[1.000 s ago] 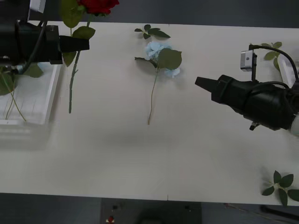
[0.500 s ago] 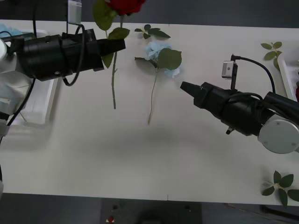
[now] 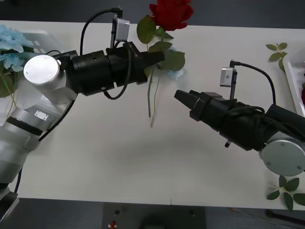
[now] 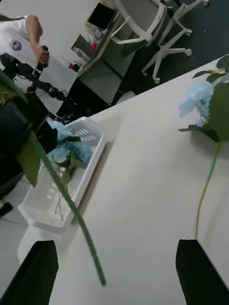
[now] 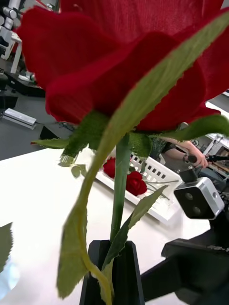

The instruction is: Put the red flowers into the right box and the blue flowers into the left box

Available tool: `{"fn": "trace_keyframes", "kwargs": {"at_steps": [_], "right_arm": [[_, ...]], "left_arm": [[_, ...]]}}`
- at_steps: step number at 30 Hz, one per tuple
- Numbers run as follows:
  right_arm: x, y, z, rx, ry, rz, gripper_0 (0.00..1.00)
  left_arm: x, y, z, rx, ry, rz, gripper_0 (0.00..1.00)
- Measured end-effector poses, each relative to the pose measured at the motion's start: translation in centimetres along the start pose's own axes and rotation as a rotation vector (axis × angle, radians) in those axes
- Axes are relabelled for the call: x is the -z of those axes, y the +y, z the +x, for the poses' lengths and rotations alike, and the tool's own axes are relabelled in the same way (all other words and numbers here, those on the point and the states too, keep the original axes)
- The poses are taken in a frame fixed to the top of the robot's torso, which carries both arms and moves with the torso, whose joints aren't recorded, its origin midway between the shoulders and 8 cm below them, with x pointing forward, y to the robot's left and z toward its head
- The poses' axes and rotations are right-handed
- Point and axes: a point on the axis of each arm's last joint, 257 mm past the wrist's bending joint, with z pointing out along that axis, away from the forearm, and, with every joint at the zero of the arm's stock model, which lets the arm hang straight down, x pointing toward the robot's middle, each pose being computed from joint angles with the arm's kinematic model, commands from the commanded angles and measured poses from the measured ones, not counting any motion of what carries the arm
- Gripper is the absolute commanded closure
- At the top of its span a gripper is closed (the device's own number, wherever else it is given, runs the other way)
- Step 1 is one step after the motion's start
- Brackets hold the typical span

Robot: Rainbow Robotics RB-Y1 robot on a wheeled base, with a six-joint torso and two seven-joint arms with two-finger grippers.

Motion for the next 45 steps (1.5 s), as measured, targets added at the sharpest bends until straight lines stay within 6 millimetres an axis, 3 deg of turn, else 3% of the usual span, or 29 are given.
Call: {"fn": "trace_keyframes", "kwargs": {"at_steps": [8,24,25,26,27,42,43,44,45], "right_arm": [[-1.9,2.5,1.3,-0.030,0.000,-0.052,0.27],[-7.8,0.9,3.2,0.016,0.036,-0.038,0.27],[-7.9,0.9,3.0,0.013,0.031,-0.037,0.41],[-7.9,0.9,2.8,0.012,0.026,-0.037,0.79],[-8.0,0.9,2.6,0.012,0.022,-0.037,1.00],[-8.0,1.5,2.8,0.011,0.026,-0.050,1.00],[-8.0,1.5,2.8,0.011,0.026,-0.050,1.00],[-8.0,1.5,2.8,0.011,0.026,-0.050,1.00],[-8.0,1.5,2.8,0.011,0.026,-0.050,1.00]], "left_arm": [[-1.0,-1.1,0.5,0.023,-0.006,0.014,1.00],[-1.8,-1.7,0.7,0.033,-0.015,0.012,1.00],[-1.8,-1.7,0.7,0.035,-0.016,0.013,1.00],[-1.8,-1.8,0.6,0.039,-0.019,0.015,1.00],[-1.7,-1.8,0.5,0.042,-0.022,0.016,1.00],[-1.7,-1.8,0.5,0.044,-0.024,0.017,0.99],[-1.7,-1.8,0.5,0.044,-0.024,0.017,0.90],[-1.7,-1.8,0.5,0.044,-0.024,0.017,0.64],[-1.7,-1.9,0.5,0.046,-0.025,0.018,0.28]]}}
